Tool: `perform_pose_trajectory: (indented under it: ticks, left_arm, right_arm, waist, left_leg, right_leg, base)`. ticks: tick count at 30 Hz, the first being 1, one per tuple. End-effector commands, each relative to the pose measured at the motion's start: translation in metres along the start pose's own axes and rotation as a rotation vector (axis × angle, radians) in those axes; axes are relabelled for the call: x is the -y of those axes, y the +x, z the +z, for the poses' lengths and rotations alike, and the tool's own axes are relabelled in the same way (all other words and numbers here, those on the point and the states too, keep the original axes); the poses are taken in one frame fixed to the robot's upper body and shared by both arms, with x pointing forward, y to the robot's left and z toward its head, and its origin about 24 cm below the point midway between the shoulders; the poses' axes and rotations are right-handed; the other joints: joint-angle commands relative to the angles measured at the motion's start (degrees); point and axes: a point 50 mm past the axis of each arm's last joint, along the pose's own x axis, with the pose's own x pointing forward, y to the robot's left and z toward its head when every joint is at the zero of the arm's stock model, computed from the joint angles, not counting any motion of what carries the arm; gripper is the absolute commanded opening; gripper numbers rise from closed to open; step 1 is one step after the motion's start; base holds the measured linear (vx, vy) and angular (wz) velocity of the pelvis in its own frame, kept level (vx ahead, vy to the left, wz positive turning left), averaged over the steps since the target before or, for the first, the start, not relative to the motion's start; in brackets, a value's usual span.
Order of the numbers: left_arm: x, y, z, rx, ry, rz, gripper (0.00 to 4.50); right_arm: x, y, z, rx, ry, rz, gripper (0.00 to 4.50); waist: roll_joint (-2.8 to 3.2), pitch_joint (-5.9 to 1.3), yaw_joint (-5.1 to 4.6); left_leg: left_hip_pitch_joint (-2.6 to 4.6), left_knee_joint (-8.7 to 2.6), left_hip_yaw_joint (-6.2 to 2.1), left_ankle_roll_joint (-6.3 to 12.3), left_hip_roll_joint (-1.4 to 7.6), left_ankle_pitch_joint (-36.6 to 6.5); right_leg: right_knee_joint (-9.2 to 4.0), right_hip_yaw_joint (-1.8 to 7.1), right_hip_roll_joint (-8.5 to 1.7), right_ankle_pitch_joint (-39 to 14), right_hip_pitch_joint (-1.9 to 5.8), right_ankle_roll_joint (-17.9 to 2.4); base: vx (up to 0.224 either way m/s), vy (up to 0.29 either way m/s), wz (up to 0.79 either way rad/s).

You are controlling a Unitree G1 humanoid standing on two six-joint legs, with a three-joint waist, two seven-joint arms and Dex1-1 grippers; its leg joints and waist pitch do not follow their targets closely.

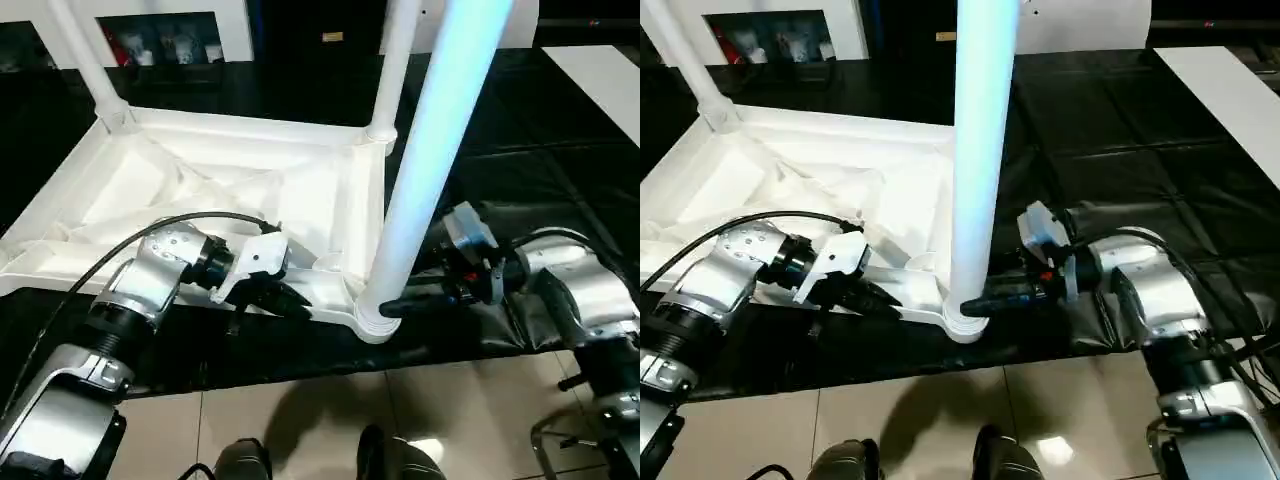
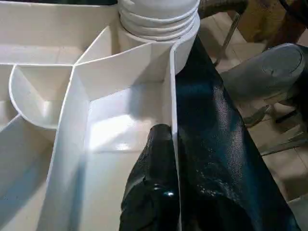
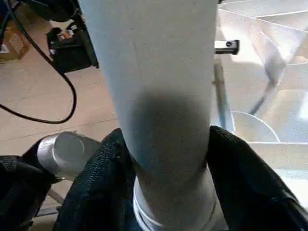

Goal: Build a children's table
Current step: Rotate leg to tighten

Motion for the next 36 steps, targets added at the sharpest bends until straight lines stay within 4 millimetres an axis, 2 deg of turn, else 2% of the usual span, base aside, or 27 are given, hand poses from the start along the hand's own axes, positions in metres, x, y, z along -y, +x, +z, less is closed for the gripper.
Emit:
perform_pose_trajectory:
  ticks: [1,2,8,11,13,14,16,17,18,19,20,21,22,23,24,25,27,28,30,33,34,36]
  left_arm:
    - [-0.001,0.003,0.010,-0.002,0.057,-0.059,0.00]
    - [-0.001,0.003,0.009,-0.002,0.056,-0.059,0.00]
    - [-0.002,0.003,0.009,0.022,0.025,-0.025,0.00]
    - [-0.006,0.005,0.013,0.054,-0.001,0.028,0.00]
    - [-0.012,0.008,0.017,0.072,-0.032,0.101,0.00]
    - [-0.012,0.008,0.017,0.072,-0.032,0.101,0.00]
    - [-0.016,0.011,0.019,0.079,-0.061,0.158,0.00]
    - [-0.020,0.014,0.023,0.104,-0.095,0.209,0.00]
    - [-0.023,0.017,0.026,0.124,-0.120,0.247,0.00]
    - [-0.026,0.020,0.029,0.134,-0.142,0.290,0.00]
    - [-0.032,0.028,0.034,0.143,-0.181,0.370,0.00]
    - [-0.032,0.028,0.034,0.143,-0.181,0.370,0.00]
    - [-0.034,0.030,0.035,0.148,-0.198,0.402,0.00]
    - [-0.037,0.034,0.038,0.156,-0.219,0.434,0.00]
    - [-0.039,0.036,0.040,0.161,-0.233,0.456,0.00]
    - [-0.044,0.038,0.044,0.171,-0.258,0.522,0.00]
    - [-0.046,0.039,0.046,0.174,-0.272,0.551,0.00]
    - [-0.050,0.042,0.050,0.174,-0.286,0.599,0.00]
    - [-0.053,0.047,0.055,0.168,-0.297,0.652,0.00]
    - [-0.055,0.051,0.061,0.172,-0.297,0.691,0.00]
    - [-0.055,0.052,0.062,0.173,-0.293,0.692,0.00]
    - [-0.055,0.053,0.064,0.181,-0.288,0.683,0.00]
  right_arm:
    - [-0.001,0.002,0.001,-0.009,-0.008,0.035,2.13]
    - [-0.001,0.002,0.001,-0.006,-0.003,0.043,2.08]
    - [-0.007,0.002,0.000,0.016,0.033,0.053,1.93]
    - [-0.010,0.002,0.002,0.050,0.084,0.026,1.92]
    - [-0.013,0.009,0.004,0.089,0.122,-0.037,1.92]
    - [-0.013,0.009,0.004,0.089,0.122,-0.037,1.92]
    - [-0.014,0.017,0.006,0.109,0.129,-0.097,1.92]
    - [-0.013,0.024,0.007,0.111,0.128,-0.161,1.92]
    - [-0.011,0.030,0.007,0.113,0.135,-0.218,1.92]
    - [-0.008,0.038,0.008,0.118,0.163,-0.288,1.92]
    - [-0.002,0.055,0.010,0.151,0.216,-0.407,1.92]
    - [-0.002,0.055,0.010,0.151,0.216,-0.407,1.92]
    - [-0.001,0.062,0.012,0.164,0.237,-0.451,1.92]
    - [0.002,0.070,0.014,0.176,0.260,-0.510,1.92]
    - [0.004,0.077,0.015,0.183,0.280,-0.551,1.92]
    - [0.010,0.088,0.017,0.169,0.280,-0.637,1.92]
    - [0.016,0.095,0.019,0.185,0.308,-0.698,1.92]
    - [0.024,0.102,0.021,0.191,0.343,-0.790,1.92]
    - [0.033,0.112,0.023,0.163,0.347,-0.906,1.92]
    - [0.037,0.120,0.029,0.181,0.356,-0.976,1.92]
    - [0.037,0.122,0.031,0.183,0.347,-0.970,2.61]
    - [0.036,0.121,0.034,0.202,0.313,-0.981,2.61]
  waist:
    - [-0.76,-5.28,-0.15]
    - [-0.58,-5.31,-0.10]
    - [-0.64,-5.34,-0.04]
    - [-0.31,-5.36,0.24]
    - [-0.55,-5.22,0.33]
    - [-0.52,-5.28,0.68]
    - [-0.45,-5.08,0.71]
    - [-0.59,-4.87,0.48]
    - [-0.45,-4.75,0.37]
    - [-0.72,-4.52,-0.22]
    - [-0.79,-4.49,-0.99]
    - [-0.75,-4.31,-1.41]
    - [-0.62,-4.40,-1.77]
    - [-0.67,-4.47,-2.42]
    - [-0.60,-4.37,-3.01]
    - [-0.27,-4.19,-3.31]
    - [-0.28,-4.19,-4.35]
    - [0.00,-3.99,-4.69]
    - [0.08,-4.11,-5.16]
    - [0.12,-4.18,-5.07]
    - [0.07,-4.28,-4.99]
    - [0.08,-4.54,-4.69]
  left_leg:
    - [-0.04,-3.11,0.66,7.97,1.13,-4.3]
    - [0.03,-3.11,0.63,8.04,1.15,-4.2]
    - [0.07,-3.09,0.68,8.06,1.16,-4.3]
    - [0.16,-3.08,0.66,7.99,1.21,-4.1]
    - [0.15,-3.16,0.71,7.80,1.27,-4.1]
    - [0.25,-3.17,0.64,7.34,1.31,-3.7]
    - [0.25,-3.19,0.75,6.42,0.97,-5.1]
    - [0.18,-3.27,0.77,5.40,0.88,-5.9]
    - [0.33,-3.25,0.71,4.52,0.58,-7.0]
    - [0.01,-3.31,0.64,3.30,0.21,-7.5]
    - [-0.06,-3.29,0.57,2.71,-0.11,-7.9]
    - [-0.28,-3.32,0.53,2.32,-0.10,-7.6]
    - [-0.25,-3.26,0.42,2.09,-0.23,-7.8]
    - [-0.30,-3.12,0.34,2.13,-0.50,-8.7]
    - [-0.26,-3.19,0.35,2.38,-0.49,-8.9]
    - [-0.21,-3.13,0.31,2.59,-0.55,-9.5]
    - [0.14,-2.96,0.38,2.86,-0.84,-10.7]
    - [-0.03,-3.07,0.25,3.18,-0.68,-10.9]
    - [-0.15,-3.13,0.04,3.01,-0.44,-11.0]
    - [0.03,-3.24,0.26,3.99,-0.47,-10.3]
    - [0.00,-3.29,0.25,4.16,-0.44,-9.9]
    - [-0.32,-3.40,0.19,5.32,-0.18,-7.5]
  right_leg:
    - [-2.58,3.45,-2.99,-19.5,5.02,-9.0]
    - [-2.54,3.44,-2.97,-19.2,4.99,-9.1]
    - [-2.51,3.46,-2.96,-18.8,5.03,-9.6]
    - [-2.53,3.51,-2.88,-18.5,5.07,-9.6]
    - [-2.65,3.59,-2.76,-18.7,5.09,-9.4]
    - [-2.56,3.62,-2.92,-19.1,5.05,-9.1]
    - [-3.07,3.47,-2.90,-21.9,4.99,-8.1]
    - [-3.33,3.43,-2.89,-24.1,4.95,-7.1]
    - [-3.90,3.15,-2.92,-27.1,4.81,-5.8]
    - [-4.25,2.84,-2.69,-29.3,4.95,-4.2]
    - [-4.60,2.57,-2.71,-31.1,5.10,-2.9]
    - [-4.65,2.52,-2.52,-31.3,4.99,-2.5]
    - [-4.80,2.32,-2.59,-31.8,5.02,-2.2]
    - [-5.25,1.93,-2.65,-33.2,5.14,-0.9]
    - [-5.42,1.92,-2.60,-33.1,4.91,-0.7]
    - [-5.62,1.77,-2.63,-33.6,4.76,-0.5]
    - [-6.07,1.49,-2.48,-34.6,4.43,0.1]
    - [-6.10,1.43,-2.48,-34.5,4.37,0.1]
    - [-5.80,1.39,-2.51,-32.9,4.48,-0.4]
    - [-5.46,1.87,-2.48,-29.9,4.40,-1.6]
    - [-5.30,1.94,-2.51,-29.1,4.52,-1.8]
    - [-4.45,2.38,-2.57,-24.4,4.86,-3.3]
  base:
    - [0.000,0.000,0.00]
    - [0.000,0.000,0.00]
    - [0.000,0.000,0.00]
    - [0.000,0.000,0.00]
    - [0.000,0.000,0.00]
    - [0.000,0.000,0.00]
    - [0.000,0.000,0.00]
    - [0.000,0.000,0.00]
    - [0.000,0.000,0.00]
    - [0.000,0.000,0.00]
    - [0.000,0.000,0.00]
    - [0.000,0.000,0.00]
    - [0.000,0.000,0.00]
    - [0.000,0.000,0.00]
    - [0.000,0.000,0.00]
    - [0.000,0.000,0.00]
    - [0.000,0.000,0.00]
    - [0.000,0.000,0.00]
    - [0.000,0.000,0.00]
    - [0.000,0.000,0.00]
    - [0.000,0.000,0.00]
    - [0.000,0.000,0.00]
